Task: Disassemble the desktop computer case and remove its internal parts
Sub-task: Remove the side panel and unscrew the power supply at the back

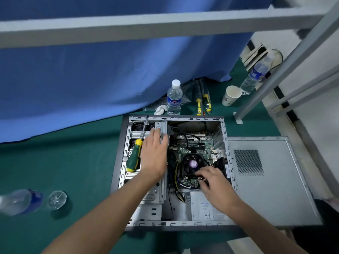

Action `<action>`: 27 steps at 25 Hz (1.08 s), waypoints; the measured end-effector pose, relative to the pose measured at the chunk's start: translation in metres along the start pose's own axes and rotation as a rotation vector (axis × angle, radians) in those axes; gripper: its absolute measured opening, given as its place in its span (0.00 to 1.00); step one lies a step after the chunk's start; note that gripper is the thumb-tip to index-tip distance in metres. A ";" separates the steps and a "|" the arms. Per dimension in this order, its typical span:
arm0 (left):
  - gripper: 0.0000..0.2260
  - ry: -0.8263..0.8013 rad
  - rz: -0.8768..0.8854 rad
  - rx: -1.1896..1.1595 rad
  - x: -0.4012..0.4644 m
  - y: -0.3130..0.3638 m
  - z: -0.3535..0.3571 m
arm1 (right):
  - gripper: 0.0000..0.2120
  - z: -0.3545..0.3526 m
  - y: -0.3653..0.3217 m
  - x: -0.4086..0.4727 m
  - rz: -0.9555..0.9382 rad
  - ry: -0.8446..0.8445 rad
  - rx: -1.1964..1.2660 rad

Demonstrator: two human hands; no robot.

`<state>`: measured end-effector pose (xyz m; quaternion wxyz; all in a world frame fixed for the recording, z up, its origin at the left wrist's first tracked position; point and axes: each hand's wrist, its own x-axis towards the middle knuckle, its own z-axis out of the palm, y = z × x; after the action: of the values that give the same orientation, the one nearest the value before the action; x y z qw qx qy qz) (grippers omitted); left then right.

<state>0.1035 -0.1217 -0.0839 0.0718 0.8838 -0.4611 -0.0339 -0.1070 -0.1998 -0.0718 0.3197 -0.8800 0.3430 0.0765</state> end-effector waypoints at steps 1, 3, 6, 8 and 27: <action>0.29 -0.007 -0.054 0.025 -0.006 -0.008 -0.004 | 0.15 -0.002 0.000 -0.006 0.034 -0.002 0.033; 0.32 -0.060 -0.182 0.052 -0.021 -0.025 -0.014 | 0.13 -0.008 -0.002 -0.021 0.107 0.009 0.113; 0.28 -0.132 -0.241 0.041 -0.035 -0.033 -0.024 | 0.12 -0.013 -0.009 -0.038 0.172 0.053 0.239; 0.27 -0.064 -0.255 -0.127 -0.035 -0.030 -0.034 | 0.12 -0.018 -0.012 -0.049 0.178 0.093 0.299; 0.24 -0.301 -0.332 -0.623 -0.122 0.111 -0.005 | 0.08 -0.047 0.056 -0.115 0.443 0.477 1.550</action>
<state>-0.0561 -0.0837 -0.0624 0.2621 0.8674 -0.2845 -0.3130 -0.2340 -0.1965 -0.0233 0.7301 -0.3163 0.5216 -0.3080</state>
